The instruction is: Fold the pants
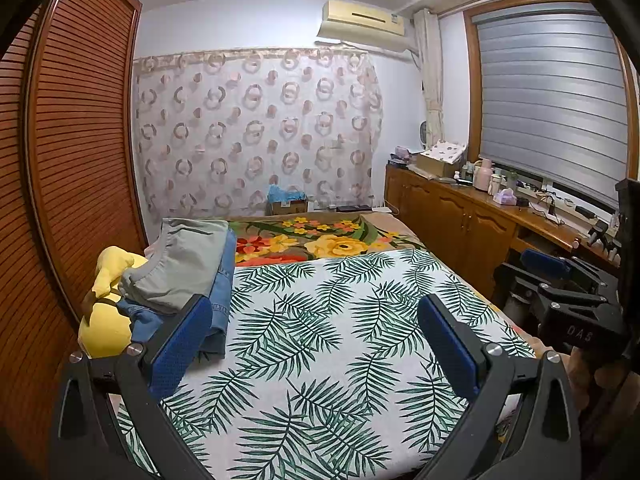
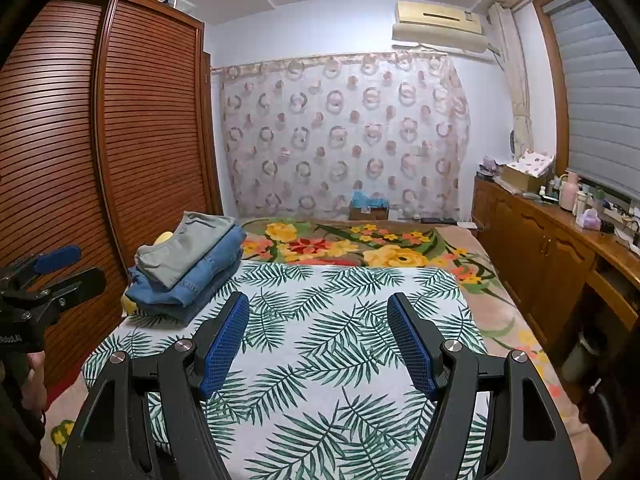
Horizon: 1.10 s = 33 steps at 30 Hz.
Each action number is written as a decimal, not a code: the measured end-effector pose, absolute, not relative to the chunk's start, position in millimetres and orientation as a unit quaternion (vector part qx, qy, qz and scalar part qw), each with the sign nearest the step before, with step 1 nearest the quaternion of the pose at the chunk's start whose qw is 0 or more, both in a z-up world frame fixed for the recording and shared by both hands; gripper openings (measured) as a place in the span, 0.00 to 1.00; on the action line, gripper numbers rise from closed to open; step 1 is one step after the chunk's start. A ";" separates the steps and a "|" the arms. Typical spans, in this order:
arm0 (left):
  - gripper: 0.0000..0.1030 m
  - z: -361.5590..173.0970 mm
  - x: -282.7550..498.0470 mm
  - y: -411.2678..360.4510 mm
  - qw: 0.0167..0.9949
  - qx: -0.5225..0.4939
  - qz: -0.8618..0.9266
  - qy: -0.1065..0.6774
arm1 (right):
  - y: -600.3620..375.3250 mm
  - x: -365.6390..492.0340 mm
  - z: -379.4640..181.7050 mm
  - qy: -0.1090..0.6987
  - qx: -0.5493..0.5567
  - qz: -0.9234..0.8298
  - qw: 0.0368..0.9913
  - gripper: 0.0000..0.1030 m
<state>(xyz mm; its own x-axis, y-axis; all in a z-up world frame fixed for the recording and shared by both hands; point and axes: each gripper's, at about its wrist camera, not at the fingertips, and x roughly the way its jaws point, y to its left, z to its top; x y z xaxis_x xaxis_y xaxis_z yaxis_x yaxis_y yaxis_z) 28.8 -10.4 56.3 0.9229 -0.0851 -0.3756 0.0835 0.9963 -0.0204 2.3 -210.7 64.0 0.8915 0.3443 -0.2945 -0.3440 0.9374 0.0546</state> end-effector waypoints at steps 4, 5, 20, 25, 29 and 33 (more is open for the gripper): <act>0.99 56.4 28.8 -10.4 0.981 -0.002 -0.043 0.192 | -210.0 2.6 64.2 0.151 0.001 0.176 0.973 0.71; 0.99 56.5 28.8 -10.2 0.981 -0.002 -0.043 0.191 | -209.2 2.4 64.4 0.151 0.001 0.175 0.973 0.71; 0.99 56.7 29.2 -9.9 0.981 -0.002 -0.043 0.192 | -210.1 1.6 63.9 0.149 0.000 0.176 0.973 0.71; 0.99 56.7 29.2 -9.8 0.980 -0.002 -0.043 0.192 | -210.0 4.5 62.8 0.151 -0.002 0.175 0.973 0.71; 0.99 56.8 29.3 -9.9 0.980 -0.002 -0.043 0.192 | -209.3 4.1 62.5 0.149 -0.003 0.174 0.973 0.71; 0.99 57.1 29.6 -9.8 0.980 -0.002 -0.043 0.192 | -208.8 3.9 62.3 0.150 -0.003 0.175 0.973 0.71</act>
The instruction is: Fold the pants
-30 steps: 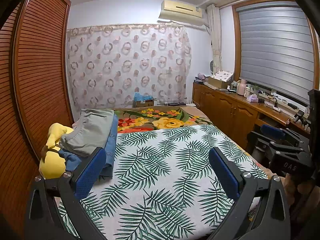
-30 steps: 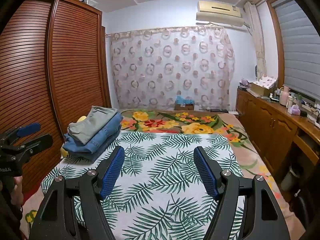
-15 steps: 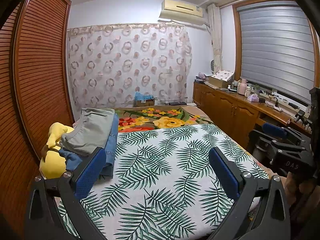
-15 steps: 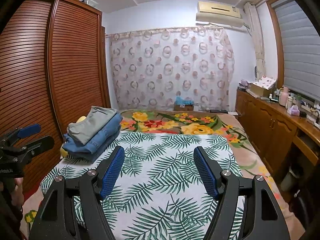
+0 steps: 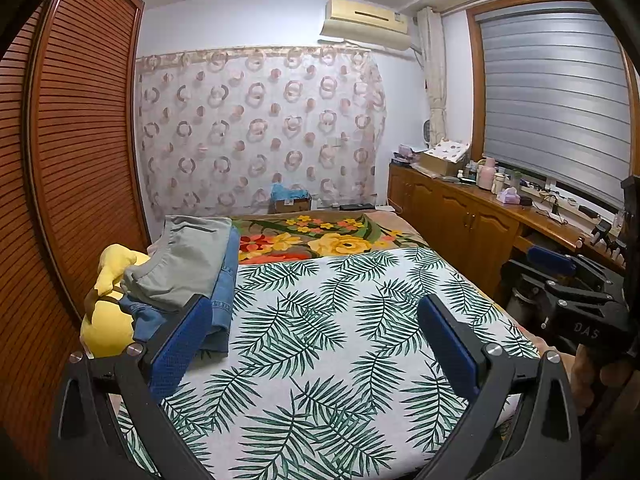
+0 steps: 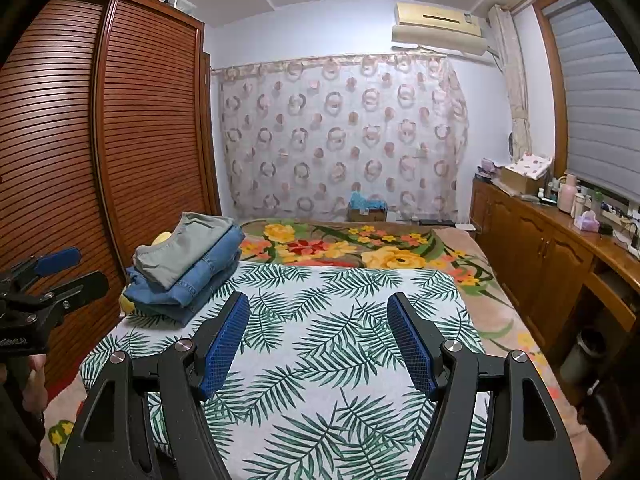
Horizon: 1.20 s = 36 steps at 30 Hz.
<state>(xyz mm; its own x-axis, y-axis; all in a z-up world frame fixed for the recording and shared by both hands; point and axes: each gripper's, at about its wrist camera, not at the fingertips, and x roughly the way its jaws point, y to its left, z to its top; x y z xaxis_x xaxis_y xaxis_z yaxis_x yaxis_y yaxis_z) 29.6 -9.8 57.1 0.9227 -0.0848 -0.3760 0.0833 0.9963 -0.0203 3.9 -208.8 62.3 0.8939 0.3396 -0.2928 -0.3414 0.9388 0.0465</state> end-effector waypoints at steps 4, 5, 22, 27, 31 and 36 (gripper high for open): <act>0.99 57.1 29.7 -9.5 0.980 -0.002 -0.043 0.192 | -209.0 4.0 62.2 0.150 -0.004 0.175 0.973 0.71; 0.99 57.1 29.7 -9.5 0.980 -0.002 -0.043 0.192 | -209.1 4.1 62.2 0.149 -0.004 0.174 0.973 0.71; 0.99 57.3 29.8 -9.8 0.980 -0.002 -0.043 0.192 | -207.5 3.6 61.9 0.147 -0.001 0.175 0.974 0.71; 0.99 57.4 29.8 -9.8 0.980 -0.002 -0.043 0.192 | -207.1 3.7 61.6 0.148 -0.001 0.174 0.974 0.71; 0.99 57.3 29.8 -9.8 0.980 -0.002 -0.043 0.193 | -206.8 3.7 61.9 0.148 -0.001 0.174 0.974 0.71; 0.99 57.5 29.9 -10.1 0.980 -0.002 -0.043 0.193 | -206.8 3.8 61.7 0.147 -0.001 0.174 0.974 0.71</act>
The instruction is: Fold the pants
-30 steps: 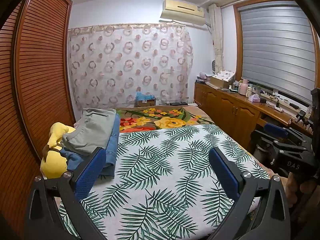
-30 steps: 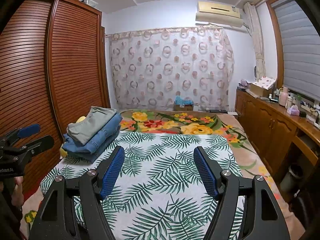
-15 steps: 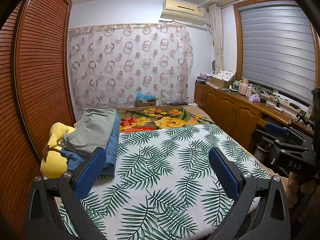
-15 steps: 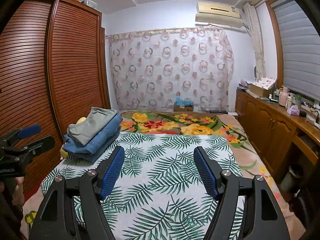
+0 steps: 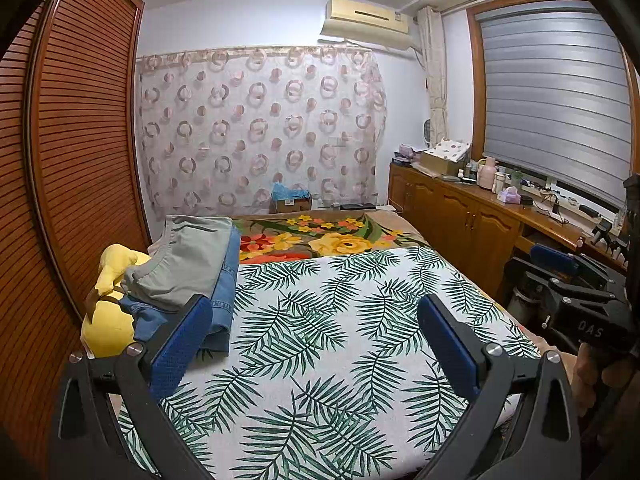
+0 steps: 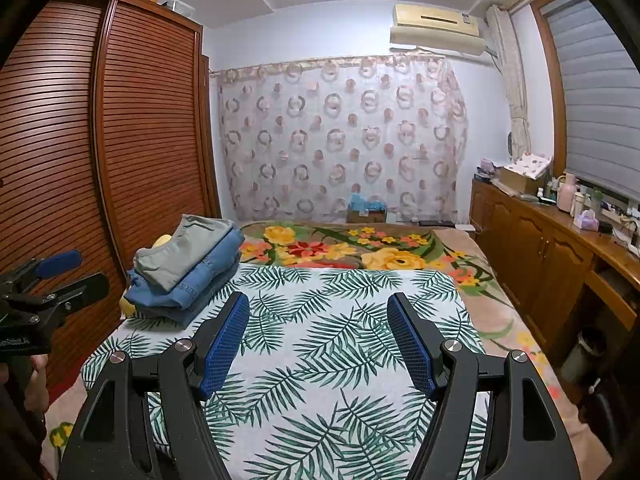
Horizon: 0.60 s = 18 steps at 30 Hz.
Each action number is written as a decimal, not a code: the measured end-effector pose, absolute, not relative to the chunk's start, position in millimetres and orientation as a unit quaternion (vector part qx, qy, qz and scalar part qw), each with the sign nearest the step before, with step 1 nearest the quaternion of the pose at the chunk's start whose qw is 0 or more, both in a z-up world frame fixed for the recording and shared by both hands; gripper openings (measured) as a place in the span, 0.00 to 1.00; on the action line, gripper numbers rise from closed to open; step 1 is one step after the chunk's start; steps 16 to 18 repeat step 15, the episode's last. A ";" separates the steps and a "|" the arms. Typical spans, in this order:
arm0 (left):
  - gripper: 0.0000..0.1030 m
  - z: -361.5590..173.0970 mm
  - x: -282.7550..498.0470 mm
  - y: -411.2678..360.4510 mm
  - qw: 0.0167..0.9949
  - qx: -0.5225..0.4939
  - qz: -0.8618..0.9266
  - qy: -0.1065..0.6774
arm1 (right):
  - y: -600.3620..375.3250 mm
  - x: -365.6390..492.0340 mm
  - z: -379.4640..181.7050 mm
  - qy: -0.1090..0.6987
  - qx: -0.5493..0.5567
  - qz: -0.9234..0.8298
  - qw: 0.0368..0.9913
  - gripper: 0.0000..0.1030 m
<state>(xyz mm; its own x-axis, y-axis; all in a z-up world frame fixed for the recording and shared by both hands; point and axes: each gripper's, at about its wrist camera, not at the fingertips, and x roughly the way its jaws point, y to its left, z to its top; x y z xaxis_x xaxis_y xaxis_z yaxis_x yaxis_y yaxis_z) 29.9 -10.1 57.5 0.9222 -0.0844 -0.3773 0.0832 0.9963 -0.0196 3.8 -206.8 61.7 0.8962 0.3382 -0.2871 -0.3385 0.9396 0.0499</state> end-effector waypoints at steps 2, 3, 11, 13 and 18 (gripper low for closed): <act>0.99 57.5 29.9 -10.1 0.980 -0.002 -0.043 0.193 | -206.7 3.8 61.6 0.148 -0.001 0.174 0.974 0.71; 0.99 57.5 30.0 -10.2 0.980 -0.002 -0.043 0.192 | -206.9 3.7 61.6 0.147 -0.001 0.174 0.974 0.71; 0.99 58.0 30.2 -9.5 0.980 -0.002 -0.043 0.193 | -205.9 2.8 62.6 0.145 0.001 0.171 0.975 0.71; 0.99 58.0 30.1 -9.8 0.980 -0.002 -0.043 0.193 | -206.0 3.0 62.3 0.145 0.000 0.170 0.975 0.71; 0.99 58.0 30.2 -10.0 0.980 -0.001 -0.042 0.193 | -206.5 2.2 61.9 0.145 0.001 0.171 0.975 0.71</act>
